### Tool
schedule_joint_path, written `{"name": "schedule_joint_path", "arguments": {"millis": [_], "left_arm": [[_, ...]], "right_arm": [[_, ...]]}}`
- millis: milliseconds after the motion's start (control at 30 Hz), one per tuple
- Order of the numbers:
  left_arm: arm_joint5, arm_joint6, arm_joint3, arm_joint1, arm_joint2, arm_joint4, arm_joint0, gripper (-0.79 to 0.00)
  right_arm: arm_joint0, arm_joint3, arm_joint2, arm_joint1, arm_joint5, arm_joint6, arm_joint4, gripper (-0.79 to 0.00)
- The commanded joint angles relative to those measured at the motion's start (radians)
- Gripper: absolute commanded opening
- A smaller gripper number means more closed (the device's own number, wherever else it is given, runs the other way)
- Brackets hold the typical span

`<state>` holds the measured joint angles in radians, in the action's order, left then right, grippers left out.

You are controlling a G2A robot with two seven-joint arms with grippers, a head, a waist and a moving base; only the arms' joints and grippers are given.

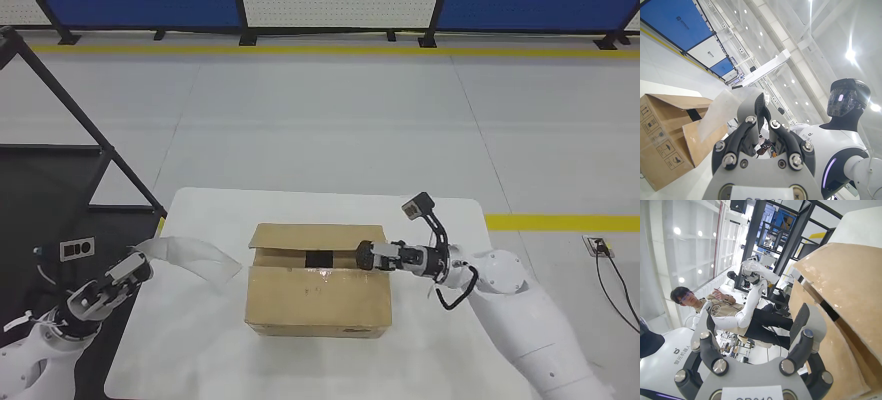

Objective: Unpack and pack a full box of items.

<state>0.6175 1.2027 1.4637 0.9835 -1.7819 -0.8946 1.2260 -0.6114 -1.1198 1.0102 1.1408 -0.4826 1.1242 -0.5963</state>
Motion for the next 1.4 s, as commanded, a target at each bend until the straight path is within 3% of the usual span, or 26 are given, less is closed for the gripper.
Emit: {"name": "schedule_joint_path", "arguments": {"millis": [0, 33, 133, 533, 1067, 1367], "left_arm": [[0.001, -0.001, 0.001, 0.0, -0.003, -0.002, 0.004, -0.785], [0.001, 0.0, 0.002, 0.0, -0.004, -0.002, 0.006, -0.785], [0.002, -0.002, 0.0, 0.001, -0.009, -0.001, 0.011, -0.785], [0.008, -0.008, 0.002, 0.002, 0.004, 0.037, 0.003, -0.785], [0.013, -0.013, -0.007, 0.001, 0.011, 0.033, 0.001, -0.785], [0.019, -0.019, -0.001, 0.001, 0.0, 0.019, 0.017, -0.785]], "right_arm": [[0.014, 0.02, -0.009, 0.002, 0.026, -0.065, 0.089, 0.0], [0.02, 0.028, -0.016, 0.003, 0.043, -0.112, 0.15, 0.0], [0.018, 0.026, -0.04, 0.007, 0.086, -0.103, 0.19, 0.0], [-0.03, 0.033, -0.024, 0.004, 0.078, -0.083, 0.19, 0.0], [-0.105, -0.159, 0.013, 0.002, -0.082, -0.025, 0.11, 0.0], [-0.106, -0.119, -0.007, 0.01, 0.094, -0.222, 0.284, 0.0]]}}
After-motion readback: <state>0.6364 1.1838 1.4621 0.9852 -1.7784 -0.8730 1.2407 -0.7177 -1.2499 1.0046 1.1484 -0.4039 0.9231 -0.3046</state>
